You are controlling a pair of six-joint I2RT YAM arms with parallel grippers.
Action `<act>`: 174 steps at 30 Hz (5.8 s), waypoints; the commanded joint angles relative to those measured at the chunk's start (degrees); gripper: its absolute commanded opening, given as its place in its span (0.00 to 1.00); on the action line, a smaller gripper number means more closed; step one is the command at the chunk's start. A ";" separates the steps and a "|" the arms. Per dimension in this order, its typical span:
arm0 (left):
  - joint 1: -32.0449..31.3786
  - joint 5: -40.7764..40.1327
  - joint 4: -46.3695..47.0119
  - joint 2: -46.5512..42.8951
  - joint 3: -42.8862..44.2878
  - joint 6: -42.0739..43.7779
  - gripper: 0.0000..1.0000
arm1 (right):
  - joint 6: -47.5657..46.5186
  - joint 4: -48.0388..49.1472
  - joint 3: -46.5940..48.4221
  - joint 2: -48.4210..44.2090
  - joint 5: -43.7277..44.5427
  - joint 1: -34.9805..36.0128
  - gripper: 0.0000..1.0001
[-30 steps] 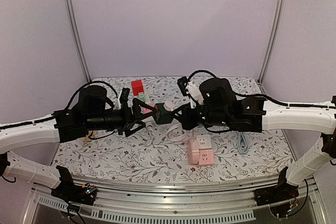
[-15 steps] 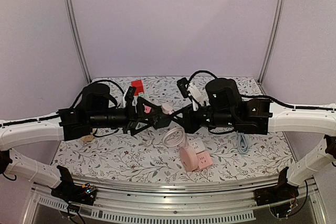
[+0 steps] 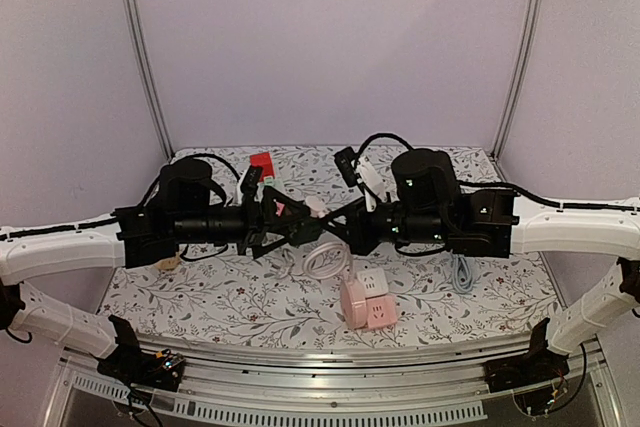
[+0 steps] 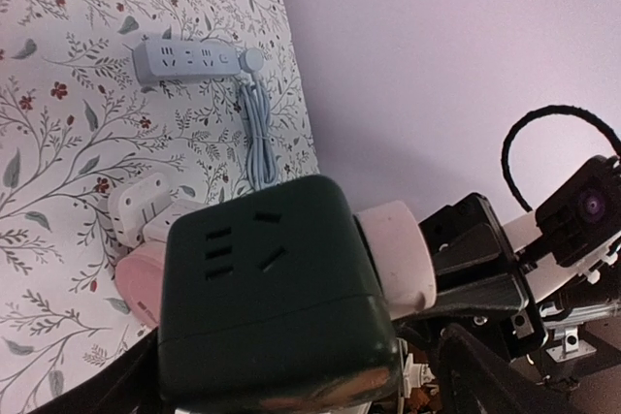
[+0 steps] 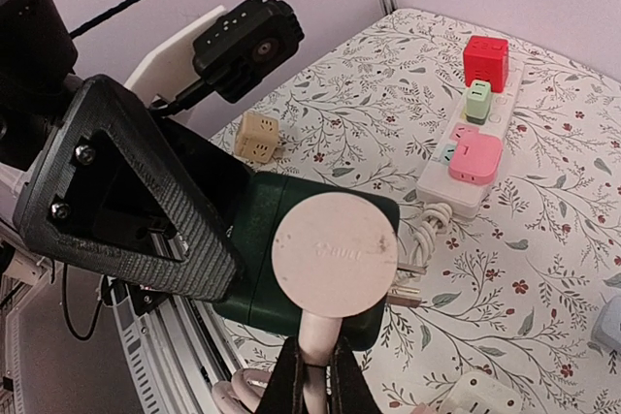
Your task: Pull the plug off the socket
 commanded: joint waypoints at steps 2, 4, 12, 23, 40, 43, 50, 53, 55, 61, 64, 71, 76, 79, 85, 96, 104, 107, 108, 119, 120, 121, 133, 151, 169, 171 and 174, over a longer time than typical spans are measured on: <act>1.08 0.81 2.32 0.95 -0.98 -1.00 0.84 | -0.55 6.76 0.95 -3.03 -0.27 0.47 0.00; 1.17 0.83 2.24 0.99 -1.09 -1.03 0.79 | -0.59 6.79 0.95 -3.18 -0.18 0.54 0.00; 1.44 0.74 2.30 1.65 -1.29 -1.36 0.69 | -1.10 6.79 0.91 -3.16 0.18 0.83 0.00; 1.52 0.11 1.77 1.96 -1.44 -0.09 0.53 | -0.33 6.53 0.57 -2.87 3.87 1.29 0.00; 1.35 -8.64 -14.93 2.55 0.19 12.96 0.38 | 6.69 5.99 3.43 -3.29 4.06 1.23 0.00; 1.37 -9.08 -15.47 2.48 0.38 13.02 0.38 | 6.70 5.92 3.54 -3.28 4.21 1.29 0.00; 1.76 -8.42 -11.26 0.48 -1.07 8.92 0.35 | 6.88 5.99 1.24 -1.25 4.50 1.28 0.00; 2.28 -7.32 -7.38 -1.02 -2.59 6.38 0.34 | 6.79 5.92 -0.43 -0.03 5.06 1.24 0.00; 2.82 -6.04 -3.46 -1.73 -3.56 4.93 0.34 | 7.05 5.92 -1.69 0.71 5.36 1.21 0.00; 3.82 -2.88 1.23 -2.65 -4.47 2.10 0.34 | 7.41 5.38 -2.53 4.07 5.93 1.57 0.00; 4.14 -2.10 3.45 -2.93 -4.95 1.55 0.34 | 6.94 5.21 -2.56 5.60 6.42 1.92 0.00; 4.94 -1.09 5.36 -3.62 -5.86 0.51 0.34 | 7.01 3.58 -2.56 8.23 7.29 2.00 0.00; 5.38 -1.11 5.59 -4.44 -6.65 1.28 0.33 | 8.13 3.00 -1.99 8.49 8.58 1.96 0.00; 5.43 -2.96 0.15 -4.32 -6.07 5.87 0.33 | 9.44 2.81 -0.98 7.65 9.16 1.94 0.00; 5.22 -6.98 -9.81 -4.11 -6.12 15.73 0.30 | 12.31 2.74 2.09 5.41 8.59 1.95 0.00; 4.44 -12.88 -18.26 -3.50 -5.08 26.38 0.29 | 13.69 2.66 6.14 2.37 5.97 1.93 0.00; 4.16 -15.29 -19.86 -3.43 -4.86 28.63 0.29 | 14.63 2.75 5.32 0.20 6.34 1.95 0.00; 4.08 -15.27 -20.26 -3.41 -4.44 28.23 0.29 | 14.34 2.58 4.74 -0.32 6.82 2.00 0.00; 4.07 -14.95 -20.20 -3.53 -4.19 27.81 0.29 | 14.11 2.53 4.44 -0.16 6.93 1.99 0.00; 4.16 -12.07 -15.18 -6.70 -3.28 21.53 0.28 | 16.21 1.59 0.26 6.19 4.50 1.89 0.42; 4.16 -12.15 -15.17 -6.77 -3.48 21.32 0.27 | 16.41 1.55 0.15 6.05 4.59 1.89 0.49; 4.16 -12.25 -15.17 -6.97 -3.68 21.31 0.27 | 16.62 1.48 0.03 5.82 4.89 1.88 0.55; 1.18 -12.38 -12.33 -7.36 -5.56 29.42 0.26 | 18.27 -7.05 9.56 8.48 4.03 1.36 0.74; -1.72 -13.22 -10.59 -7.34 -5.07 30.93 0.25 | 21.53 -11.13 16.28 16.87 -0.05 0.87 0.61; -2.60 -12.78 -9.38 -6.89 -5.01 31.13 0.25 | 23.23 -10.90 18.52 18.34 -0.80 -0.78 0.49; -2.61 -12.72 -9.20 -6.75 -4.83 31.15 0.25 | 23.23 -10.91 18.95 18.84 -2.68 -0.89 0.48; -2.68 -12.71 -9.05 -6.62 -4.68 31.12 0.25 | 23.48 -10.95 19.38 19.81 -3.65 -0.87 0.45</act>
